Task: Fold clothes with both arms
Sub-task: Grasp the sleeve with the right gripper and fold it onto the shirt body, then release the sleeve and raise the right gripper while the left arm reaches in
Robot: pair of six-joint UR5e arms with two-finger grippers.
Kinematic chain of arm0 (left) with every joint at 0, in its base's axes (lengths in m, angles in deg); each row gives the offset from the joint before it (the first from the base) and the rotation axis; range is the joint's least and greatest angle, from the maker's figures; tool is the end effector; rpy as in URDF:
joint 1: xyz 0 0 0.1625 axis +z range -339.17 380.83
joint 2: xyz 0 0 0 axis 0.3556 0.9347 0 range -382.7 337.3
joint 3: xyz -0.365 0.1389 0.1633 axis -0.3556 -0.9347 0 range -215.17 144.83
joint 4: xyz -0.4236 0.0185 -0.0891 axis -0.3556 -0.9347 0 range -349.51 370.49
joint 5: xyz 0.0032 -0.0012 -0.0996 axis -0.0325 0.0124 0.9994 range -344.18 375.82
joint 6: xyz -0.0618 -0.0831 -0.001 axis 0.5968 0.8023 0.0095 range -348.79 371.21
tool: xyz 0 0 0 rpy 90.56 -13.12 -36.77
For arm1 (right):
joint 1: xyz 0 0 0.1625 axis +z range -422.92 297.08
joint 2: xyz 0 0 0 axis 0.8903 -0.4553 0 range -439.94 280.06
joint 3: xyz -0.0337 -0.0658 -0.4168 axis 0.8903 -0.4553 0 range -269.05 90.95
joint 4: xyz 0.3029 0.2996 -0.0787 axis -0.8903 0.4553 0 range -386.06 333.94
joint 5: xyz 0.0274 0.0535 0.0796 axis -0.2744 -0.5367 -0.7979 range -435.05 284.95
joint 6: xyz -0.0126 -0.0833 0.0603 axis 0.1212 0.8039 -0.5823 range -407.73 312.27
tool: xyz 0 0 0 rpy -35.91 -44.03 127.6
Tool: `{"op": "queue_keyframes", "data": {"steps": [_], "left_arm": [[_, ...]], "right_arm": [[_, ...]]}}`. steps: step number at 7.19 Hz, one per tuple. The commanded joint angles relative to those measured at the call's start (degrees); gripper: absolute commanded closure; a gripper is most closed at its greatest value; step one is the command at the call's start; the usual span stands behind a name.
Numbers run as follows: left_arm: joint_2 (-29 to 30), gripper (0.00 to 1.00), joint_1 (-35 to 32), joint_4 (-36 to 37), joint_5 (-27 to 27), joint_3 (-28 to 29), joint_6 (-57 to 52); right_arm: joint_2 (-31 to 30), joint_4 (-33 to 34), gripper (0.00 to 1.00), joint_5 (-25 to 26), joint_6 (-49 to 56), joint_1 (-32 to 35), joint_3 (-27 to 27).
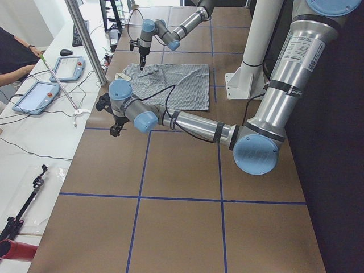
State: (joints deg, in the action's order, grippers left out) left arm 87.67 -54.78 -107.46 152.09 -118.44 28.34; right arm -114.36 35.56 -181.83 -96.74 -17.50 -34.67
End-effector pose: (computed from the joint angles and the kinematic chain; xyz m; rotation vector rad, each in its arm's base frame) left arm 0.1099 -0.6635 0.4496 0.4494 0.9271 0.2490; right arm -0.5420 -0.6972 0.2525 0.3723 -0.7984 -0.0514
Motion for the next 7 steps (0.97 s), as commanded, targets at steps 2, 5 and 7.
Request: {"op": "queue_keyframes", "data": {"steps": [2, 5, 7], "left_arm": [[5.09, 0.0, 4.63, 0.09, -1.6, 0.38, 13.62], [6.27, 0.0, 17.56, -7.46, -16.68, 0.29, 39.65], [9.59, 0.0, 23.28, -7.38, -25.83, 2.74, 49.27]], "right_arm": [[-1.69, 3.64, 0.0, -12.74, -1.53, 4.57, 3.41], [-13.47, 9.65, 0.0, -18.55, -1.69, 6.09, 21.62], [-14.53, 8.6, 0.0, -18.46, -1.96, 7.05, 21.38]]}}
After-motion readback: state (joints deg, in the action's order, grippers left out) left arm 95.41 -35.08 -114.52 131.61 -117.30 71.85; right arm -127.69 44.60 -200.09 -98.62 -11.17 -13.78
